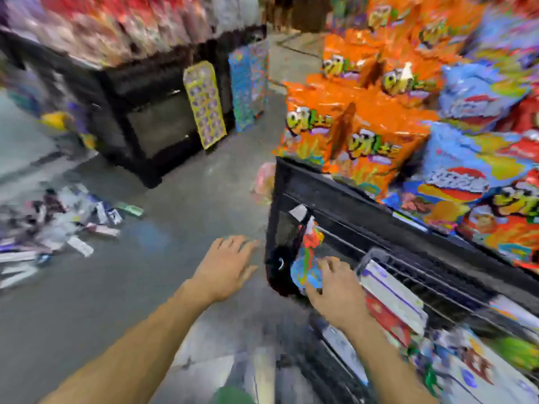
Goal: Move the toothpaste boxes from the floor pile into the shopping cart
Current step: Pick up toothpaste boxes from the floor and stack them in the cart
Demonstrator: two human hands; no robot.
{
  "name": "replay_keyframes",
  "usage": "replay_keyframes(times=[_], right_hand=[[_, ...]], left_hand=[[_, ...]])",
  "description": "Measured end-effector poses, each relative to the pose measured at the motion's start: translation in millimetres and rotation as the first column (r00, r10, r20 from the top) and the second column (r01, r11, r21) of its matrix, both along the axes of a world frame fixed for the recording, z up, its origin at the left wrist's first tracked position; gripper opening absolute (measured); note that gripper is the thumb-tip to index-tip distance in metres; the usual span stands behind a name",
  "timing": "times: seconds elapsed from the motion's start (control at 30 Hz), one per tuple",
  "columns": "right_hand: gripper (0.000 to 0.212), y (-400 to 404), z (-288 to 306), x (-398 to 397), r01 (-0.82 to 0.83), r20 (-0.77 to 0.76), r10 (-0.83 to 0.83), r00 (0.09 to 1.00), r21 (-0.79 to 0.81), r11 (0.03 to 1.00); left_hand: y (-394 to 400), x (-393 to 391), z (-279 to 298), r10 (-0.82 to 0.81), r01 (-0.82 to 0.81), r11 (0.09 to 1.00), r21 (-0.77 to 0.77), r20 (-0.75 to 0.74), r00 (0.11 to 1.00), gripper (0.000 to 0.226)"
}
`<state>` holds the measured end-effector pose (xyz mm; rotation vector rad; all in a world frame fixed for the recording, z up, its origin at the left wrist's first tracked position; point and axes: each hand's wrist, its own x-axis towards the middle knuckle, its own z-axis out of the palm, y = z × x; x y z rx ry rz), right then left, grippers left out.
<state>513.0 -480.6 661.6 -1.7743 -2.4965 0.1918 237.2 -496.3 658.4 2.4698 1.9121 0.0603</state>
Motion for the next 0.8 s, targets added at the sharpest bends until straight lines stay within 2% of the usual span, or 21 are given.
replay_keyframes(times=[0.1,0.2,0.33,0.43,0.6,0.67,0.8], right_hand=[[0.058,22,14,-114,-0.185,0.04,0.185,0.982,-0.003,0.983],[0.064,33,25,-215,-0.361,0.081,0.359,0.93,0.019,0.932],[0.067,41,34,-333,-0.533,0.093,0.531,0.842,-0.002,0.846],[0.07,53,29,-409,-0.635,0.071,0.636,0.769,-0.03,0.772],[0.062,96,11,-531,-0.743,0.077,0.749,0.658,-0.099,0.662],[0.063,115,5,-575,-0.763,0.088,0.774,0.627,-0.132,0.633],[0.062,154,-5,-650,-0.795,0.104,0.816,0.568,-0.188,0.577]], left_hand=[[-46,-118,10,0.248,-0.248,0.968,0.049,-0.002,0.969,0.057],[-93,-210,17,0.477,-0.477,0.878,0.041,0.01,0.879,0.054],[-138,-296,21,0.678,-0.678,0.735,-0.004,0.023,0.735,0.065],[-153,-342,16,0.768,-0.767,0.641,-0.033,0.028,0.64,0.07],[-142,-415,1,0.872,-0.87,0.489,-0.072,0.052,0.486,0.069],[-125,-444,-1,0.894,-0.888,0.447,-0.105,0.059,0.443,0.073],[-84,-499,-5,0.92,-0.906,0.389,-0.166,0.011,0.392,0.064]])
